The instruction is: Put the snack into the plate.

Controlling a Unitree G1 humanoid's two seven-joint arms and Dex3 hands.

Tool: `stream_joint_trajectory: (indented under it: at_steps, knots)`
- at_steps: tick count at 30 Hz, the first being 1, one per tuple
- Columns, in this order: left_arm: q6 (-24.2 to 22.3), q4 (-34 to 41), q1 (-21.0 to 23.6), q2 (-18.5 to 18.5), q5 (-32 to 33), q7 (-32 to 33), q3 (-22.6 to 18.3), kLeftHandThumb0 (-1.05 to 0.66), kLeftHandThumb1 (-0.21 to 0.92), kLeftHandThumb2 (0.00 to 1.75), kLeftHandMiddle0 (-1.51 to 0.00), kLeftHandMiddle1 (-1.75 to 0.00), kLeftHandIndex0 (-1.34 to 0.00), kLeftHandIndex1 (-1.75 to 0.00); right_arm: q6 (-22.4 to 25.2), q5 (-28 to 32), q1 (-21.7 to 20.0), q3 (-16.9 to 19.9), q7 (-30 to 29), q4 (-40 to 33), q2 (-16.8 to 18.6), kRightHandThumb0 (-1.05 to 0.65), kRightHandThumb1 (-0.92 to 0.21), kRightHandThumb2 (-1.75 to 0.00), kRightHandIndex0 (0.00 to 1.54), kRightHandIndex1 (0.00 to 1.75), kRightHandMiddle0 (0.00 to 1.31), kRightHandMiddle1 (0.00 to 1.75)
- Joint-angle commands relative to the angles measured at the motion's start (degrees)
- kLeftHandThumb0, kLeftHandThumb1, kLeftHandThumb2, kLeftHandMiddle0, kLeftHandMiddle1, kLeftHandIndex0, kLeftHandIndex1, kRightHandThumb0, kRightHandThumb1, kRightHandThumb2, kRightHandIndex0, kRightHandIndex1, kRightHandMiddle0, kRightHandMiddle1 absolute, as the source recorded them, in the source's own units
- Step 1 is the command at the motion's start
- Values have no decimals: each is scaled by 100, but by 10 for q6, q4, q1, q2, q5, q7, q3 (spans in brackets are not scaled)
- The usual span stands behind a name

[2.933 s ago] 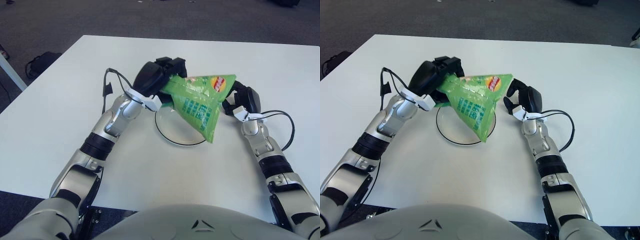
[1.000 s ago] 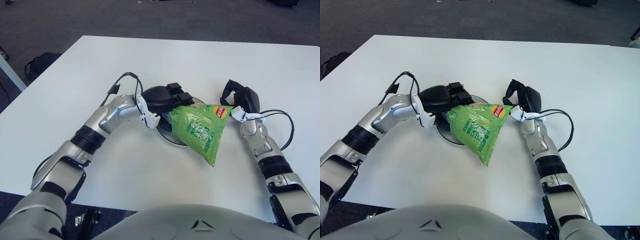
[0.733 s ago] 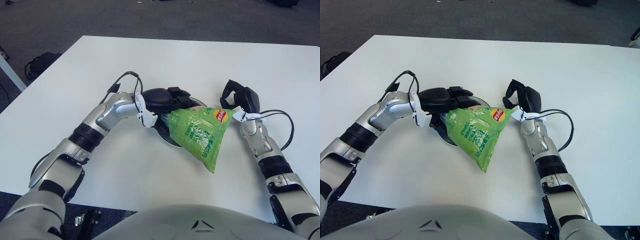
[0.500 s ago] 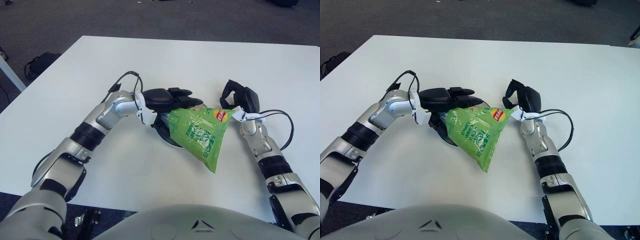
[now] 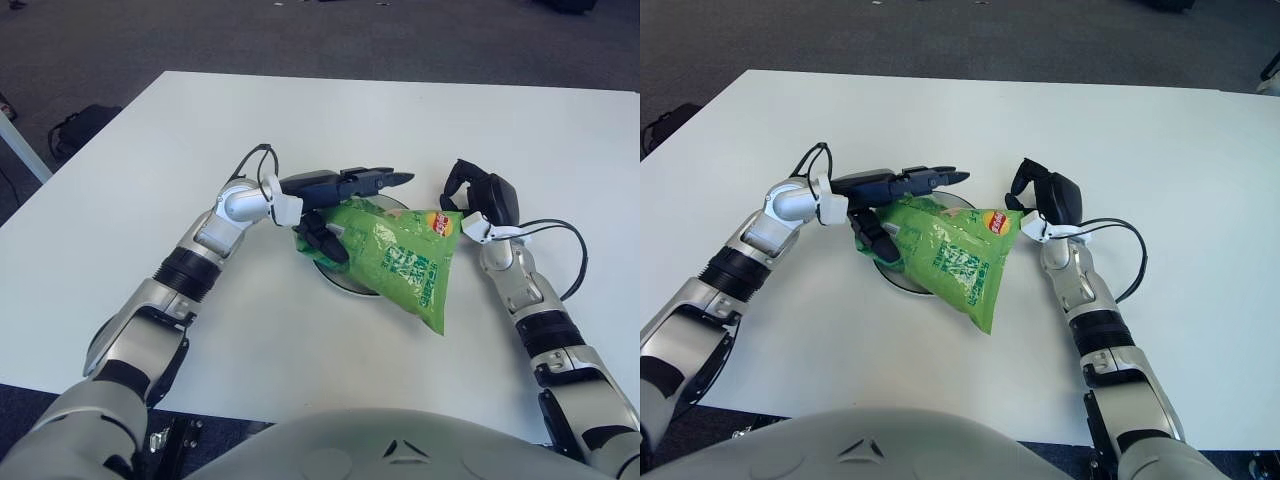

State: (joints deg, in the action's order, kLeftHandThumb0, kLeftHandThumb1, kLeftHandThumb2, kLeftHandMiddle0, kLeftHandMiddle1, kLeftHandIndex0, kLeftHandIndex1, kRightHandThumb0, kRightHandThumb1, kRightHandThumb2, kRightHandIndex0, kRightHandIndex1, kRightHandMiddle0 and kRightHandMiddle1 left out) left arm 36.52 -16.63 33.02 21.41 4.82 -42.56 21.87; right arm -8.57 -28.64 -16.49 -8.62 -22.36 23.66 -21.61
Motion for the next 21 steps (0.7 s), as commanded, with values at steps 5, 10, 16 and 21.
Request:
stream_joint_trajectory:
  at_steps: [5,10,16,21]
  knots:
    - [2,-39,-6,-35,22,20,-51,-87,81,14,0,0,0,0,29,-18,46,-27,25,45,8,-54,-20,-146,129,175,72,175]
    - [15,-68,-5,-49,28,22,-78,-85,81,15,0,0,0,0,30,-19,45,-28,24,47,8,-54,-20,-146,129,175,72,175]
    - [10,-68,-30,-44,68,5,-118,-91,84,17,0,0,0,0,36,-20,45,-29,23,44,9,-54,-20,-146,127,175,71,175]
    - [-12,-57,-40,-55,63,30,-136,-99,90,24,0,0,0,0,37,-19,44,-30,25,44,8,-53,-21,-145,126,175,71,175]
